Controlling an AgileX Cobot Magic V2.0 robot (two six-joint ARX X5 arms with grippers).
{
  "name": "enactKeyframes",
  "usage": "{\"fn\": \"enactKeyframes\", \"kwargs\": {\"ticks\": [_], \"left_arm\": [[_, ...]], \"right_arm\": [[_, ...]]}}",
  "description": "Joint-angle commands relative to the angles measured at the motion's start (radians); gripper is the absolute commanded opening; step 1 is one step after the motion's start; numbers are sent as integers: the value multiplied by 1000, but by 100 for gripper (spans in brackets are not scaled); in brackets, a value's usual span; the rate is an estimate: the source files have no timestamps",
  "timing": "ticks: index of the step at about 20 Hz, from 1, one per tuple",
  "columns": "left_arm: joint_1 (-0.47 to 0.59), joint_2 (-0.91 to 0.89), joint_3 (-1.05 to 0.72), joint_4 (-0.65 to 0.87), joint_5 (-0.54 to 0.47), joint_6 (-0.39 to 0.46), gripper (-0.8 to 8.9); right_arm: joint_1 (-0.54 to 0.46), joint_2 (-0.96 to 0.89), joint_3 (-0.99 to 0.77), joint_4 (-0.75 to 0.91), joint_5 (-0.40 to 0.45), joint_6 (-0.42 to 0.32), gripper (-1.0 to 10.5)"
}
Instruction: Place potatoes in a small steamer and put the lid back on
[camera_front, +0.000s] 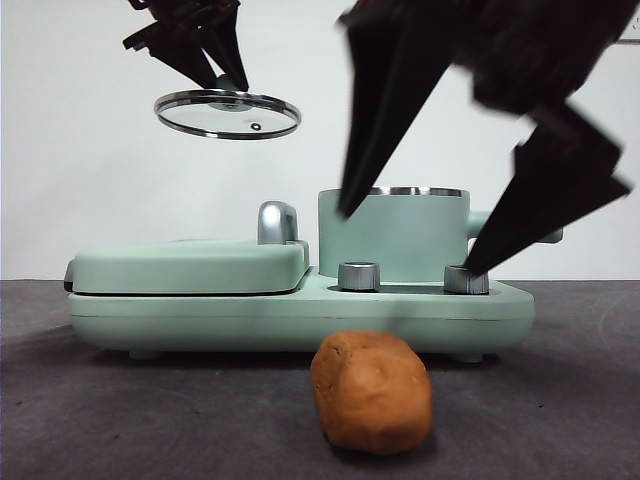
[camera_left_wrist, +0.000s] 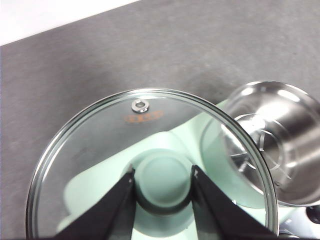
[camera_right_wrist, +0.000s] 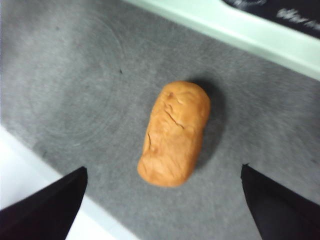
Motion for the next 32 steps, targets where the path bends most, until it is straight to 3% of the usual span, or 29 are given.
{"fn": "enactKeyframes", "kwargs": {"ticks": [1, 9, 14, 18, 24, 29, 32], "left_arm": [[8, -2, 38, 15, 2, 5, 16], [18, -2, 38, 14, 2, 5, 16], [18, -2, 37, 13, 2, 5, 16], [18, -2, 37, 12, 2, 5, 16], [18, 0, 37, 13, 2, 8, 16], [18, 2, 37, 14, 2, 8, 16], [18, 2, 37, 14, 2, 8, 16]], "right_arm": [[29, 76, 19, 64, 20, 9, 488], [66, 267, 19, 164, 105, -49, 486], [74, 304, 19, 171, 101, -81, 175], [76, 302, 69, 105, 100, -108, 159], [17, 305, 454, -212, 102, -227, 159], [-167, 381, 809, -340, 102, -330, 160], [-265, 527, 1032, -429, 102, -395, 160]]}}
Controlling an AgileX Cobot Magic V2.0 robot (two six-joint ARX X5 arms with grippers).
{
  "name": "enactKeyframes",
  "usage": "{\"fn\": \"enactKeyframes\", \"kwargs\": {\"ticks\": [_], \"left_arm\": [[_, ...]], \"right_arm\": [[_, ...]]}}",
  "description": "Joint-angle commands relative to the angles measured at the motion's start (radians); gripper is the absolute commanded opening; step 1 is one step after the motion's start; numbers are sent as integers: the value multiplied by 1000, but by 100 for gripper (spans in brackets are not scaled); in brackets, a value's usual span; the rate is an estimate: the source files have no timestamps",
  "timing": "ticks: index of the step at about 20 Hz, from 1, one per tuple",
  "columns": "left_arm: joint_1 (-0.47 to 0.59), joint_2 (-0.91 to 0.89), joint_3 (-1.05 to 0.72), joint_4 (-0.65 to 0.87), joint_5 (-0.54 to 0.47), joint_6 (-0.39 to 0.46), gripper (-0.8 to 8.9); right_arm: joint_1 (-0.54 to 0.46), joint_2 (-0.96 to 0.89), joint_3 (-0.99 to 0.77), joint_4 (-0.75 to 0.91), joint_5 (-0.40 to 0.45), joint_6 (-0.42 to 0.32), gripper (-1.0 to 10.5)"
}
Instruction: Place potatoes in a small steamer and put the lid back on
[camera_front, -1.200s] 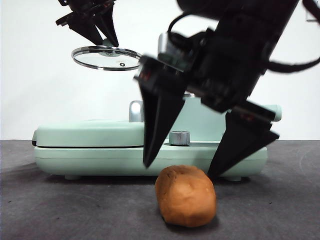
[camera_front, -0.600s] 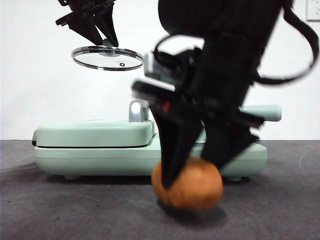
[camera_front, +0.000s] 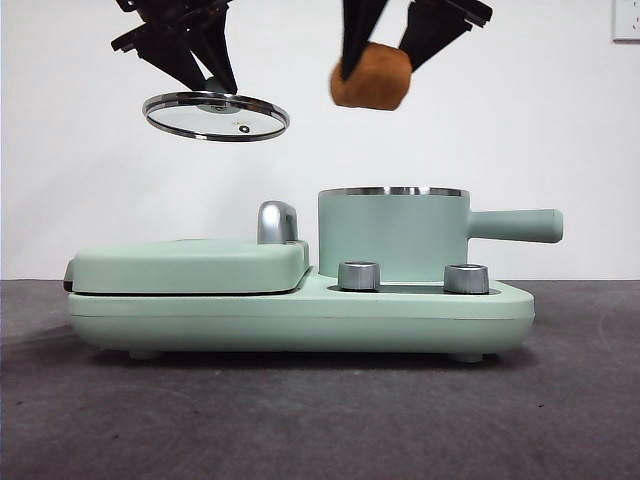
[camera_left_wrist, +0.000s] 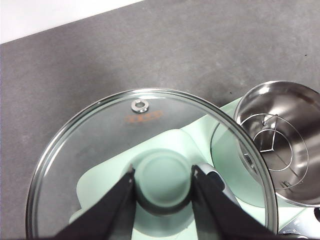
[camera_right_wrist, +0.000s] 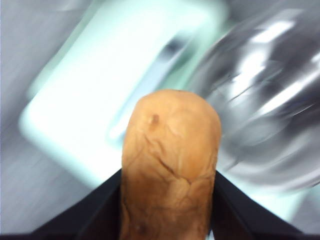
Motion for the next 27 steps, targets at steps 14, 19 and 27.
{"fn": "enactKeyframes", "kwargs": {"ticks": [14, 19, 27], "left_arm": [[-2, 2, 36, 21, 2, 8, 16], [-2, 2, 36, 17, 2, 8, 16], [-2, 2, 36, 14, 2, 7, 16]], "right_arm": [[-139, 418, 288, -111, 1, -115, 176], [-142, 443, 288, -114, 0, -115, 178], [-142, 394, 309, -143, 0, -100, 456]]}}
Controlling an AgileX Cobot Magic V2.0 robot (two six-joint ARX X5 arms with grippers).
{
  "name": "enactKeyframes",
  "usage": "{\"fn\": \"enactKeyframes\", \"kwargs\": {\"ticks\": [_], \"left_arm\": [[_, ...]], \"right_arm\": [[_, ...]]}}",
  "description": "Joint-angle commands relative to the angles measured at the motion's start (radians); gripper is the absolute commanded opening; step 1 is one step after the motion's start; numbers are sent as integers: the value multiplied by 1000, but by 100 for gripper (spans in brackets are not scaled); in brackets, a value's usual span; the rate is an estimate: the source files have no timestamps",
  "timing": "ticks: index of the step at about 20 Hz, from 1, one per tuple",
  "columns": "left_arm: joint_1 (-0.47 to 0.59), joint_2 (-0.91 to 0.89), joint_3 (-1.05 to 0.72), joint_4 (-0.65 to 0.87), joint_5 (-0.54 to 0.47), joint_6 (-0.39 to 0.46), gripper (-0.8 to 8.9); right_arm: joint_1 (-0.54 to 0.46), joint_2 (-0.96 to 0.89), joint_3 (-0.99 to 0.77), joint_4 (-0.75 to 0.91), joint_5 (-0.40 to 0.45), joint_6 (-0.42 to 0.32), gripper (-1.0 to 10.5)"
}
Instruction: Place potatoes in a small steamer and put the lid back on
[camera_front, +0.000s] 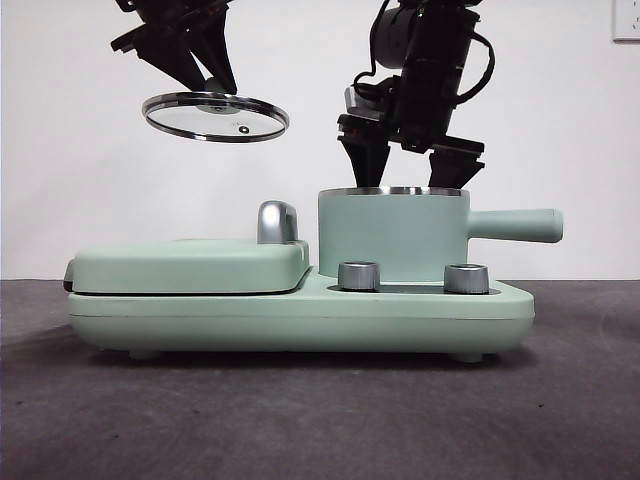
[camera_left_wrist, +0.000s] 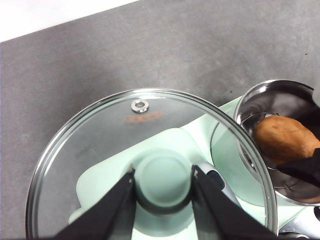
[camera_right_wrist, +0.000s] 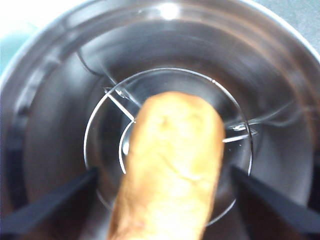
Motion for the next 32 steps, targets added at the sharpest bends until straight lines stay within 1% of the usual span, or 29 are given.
{"fn": "enactKeyframes", "kwargs": {"ticks": [1, 4, 6, 10, 12, 15, 22, 24, 26, 28, 29, 32], "left_arm": [[-2, 2, 36, 19, 2, 7, 16], [-3, 2, 36, 18, 3, 7, 16], [-4, 2, 36, 17, 3, 7, 16], [-20, 2, 36, 16, 3, 0, 16], [-38, 2, 36, 17, 3, 0, 16], [-80, 2, 36, 17, 3, 0, 16], [-215, 11, 35, 80, 3, 4, 16], [-252, 21, 35, 123, 3, 4, 16], [-283, 37, 35, 155, 3, 4, 16], [-311, 63, 36, 172, 3, 8, 16], [-322, 80, 36, 184, 3, 12, 16], [-344, 138, 36, 240, 3, 36, 16]], "right_arm": [[4, -43, 50, -35, -1, 2, 456], [2, -131, 51, -145, 1, -32, 456], [-9, -200, 48, -202, 3, -32, 455], [-21, -385, -45, -236, 27, -32, 455], [-21, -502, -152, -235, 31, -32, 455], [-21, -703, -370, -192, 32, -32, 455], [-20, -1199, -914, 108, -40, -29, 455], [-20, -1337, -1035, 186, -80, 5, 455], [-20, -1460, -1127, 246, -107, 84, 455], [-20, -1568, -1189, 259, -107, 146, 455], [-20, -1611, -1208, 256, -108, 164, 455], [-20, -1703, -1230, 234, -116, 188, 455]]}}
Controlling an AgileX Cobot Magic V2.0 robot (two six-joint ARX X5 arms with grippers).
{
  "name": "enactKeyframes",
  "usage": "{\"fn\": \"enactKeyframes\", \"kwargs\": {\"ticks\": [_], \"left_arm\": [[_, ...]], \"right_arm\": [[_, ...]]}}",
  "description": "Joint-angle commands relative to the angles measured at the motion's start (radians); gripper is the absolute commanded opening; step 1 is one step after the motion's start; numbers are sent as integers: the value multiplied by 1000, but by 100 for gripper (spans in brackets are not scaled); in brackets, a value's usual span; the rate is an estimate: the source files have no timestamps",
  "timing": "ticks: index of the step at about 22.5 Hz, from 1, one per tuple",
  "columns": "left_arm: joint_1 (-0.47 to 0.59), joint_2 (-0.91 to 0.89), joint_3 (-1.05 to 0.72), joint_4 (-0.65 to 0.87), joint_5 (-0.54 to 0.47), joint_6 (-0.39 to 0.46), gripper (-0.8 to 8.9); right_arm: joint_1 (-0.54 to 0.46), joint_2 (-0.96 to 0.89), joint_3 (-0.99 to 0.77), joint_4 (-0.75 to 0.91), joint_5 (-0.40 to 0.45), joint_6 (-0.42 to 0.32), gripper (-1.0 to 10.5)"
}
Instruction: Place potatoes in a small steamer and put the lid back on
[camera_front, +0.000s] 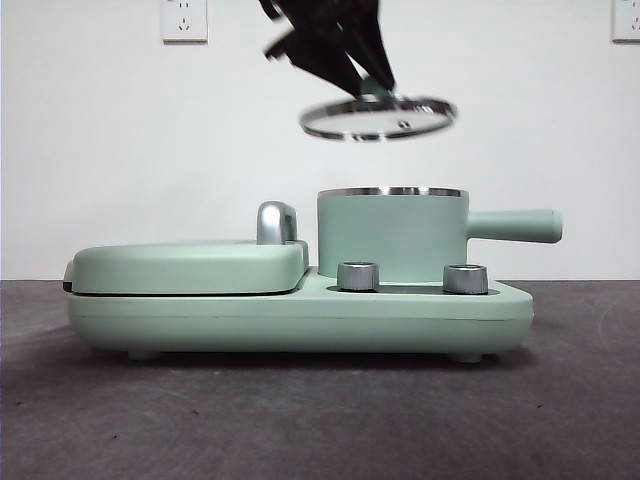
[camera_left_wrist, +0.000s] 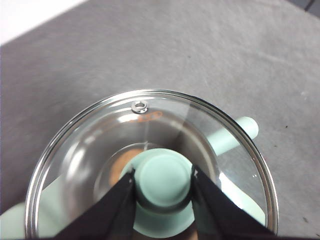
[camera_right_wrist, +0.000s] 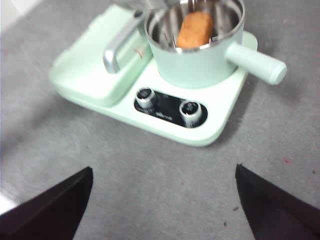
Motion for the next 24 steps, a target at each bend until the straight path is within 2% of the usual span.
{"fn": "enactKeyframes", "kwargs": {"ticks": [1, 9, 11, 24], "left_arm": [[-14, 52, 35, 50, 2, 21, 16], [-14, 122, 35, 106, 0, 25, 16], [-14, 122, 35, 114, -31, 34, 16], [-18, 134, 35, 83, -47, 35, 16]], "right_arm": [[5, -37, 2, -12, -5, 38, 455], [5, -71, 2, -44, -6, 67, 455], [5, -71, 2, -44, -5, 71, 455], [5, -71, 2, -44, 4, 71, 455]]}}
